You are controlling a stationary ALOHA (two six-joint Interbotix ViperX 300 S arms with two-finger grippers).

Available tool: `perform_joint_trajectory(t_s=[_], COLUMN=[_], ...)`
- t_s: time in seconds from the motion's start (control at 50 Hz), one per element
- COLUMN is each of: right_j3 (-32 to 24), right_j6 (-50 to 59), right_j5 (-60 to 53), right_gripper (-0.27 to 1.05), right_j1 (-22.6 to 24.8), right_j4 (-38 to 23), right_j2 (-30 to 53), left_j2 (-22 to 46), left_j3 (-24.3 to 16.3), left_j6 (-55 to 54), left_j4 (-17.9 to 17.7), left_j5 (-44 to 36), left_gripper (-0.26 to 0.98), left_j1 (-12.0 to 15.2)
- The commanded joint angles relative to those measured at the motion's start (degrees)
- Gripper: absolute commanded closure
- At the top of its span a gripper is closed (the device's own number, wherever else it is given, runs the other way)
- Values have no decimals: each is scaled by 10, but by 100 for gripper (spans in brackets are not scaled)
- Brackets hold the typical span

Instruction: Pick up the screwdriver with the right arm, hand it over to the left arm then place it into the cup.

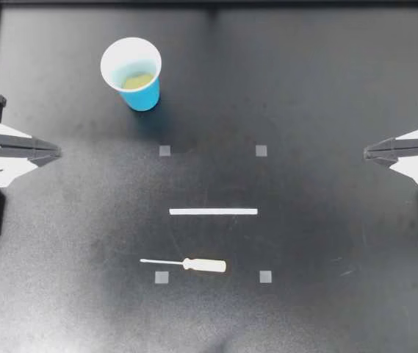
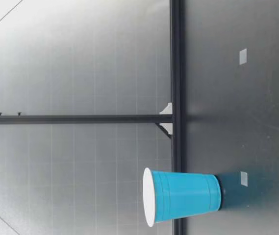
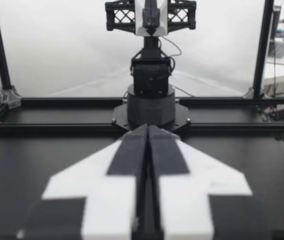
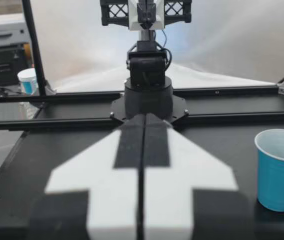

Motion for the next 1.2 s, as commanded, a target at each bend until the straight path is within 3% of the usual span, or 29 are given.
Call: perform_joint_trajectory(t_s=[0.0,0.12,0.3,0.72,0.92,1.18], right_j3=[-7,-18,-61,-273,-373,-472], right_j6=[1,11,48,86,90,108], right_j5=[-4,-15,-9,151,299,398], right_gripper=[63,76,76,74,61,26], right_j1=[-1,-1,-1,48,54,60], right_j4=[0,1,2,2,2,3], right_j2=[3,18,97,419,519,640], left_j2=[-3,-4,0,2,1,-3], left_j3=[5,12,17,24,28,36], left_j6=[2,-2,2,2,1,3], left_j4=[-1,-1,-1,-1,-1,-1], left_j5=[-17,-36,-46,-46,-46,-46], left_gripper=[52,59,59,59,59,59], left_j1=[9,9,9,9,9,9])
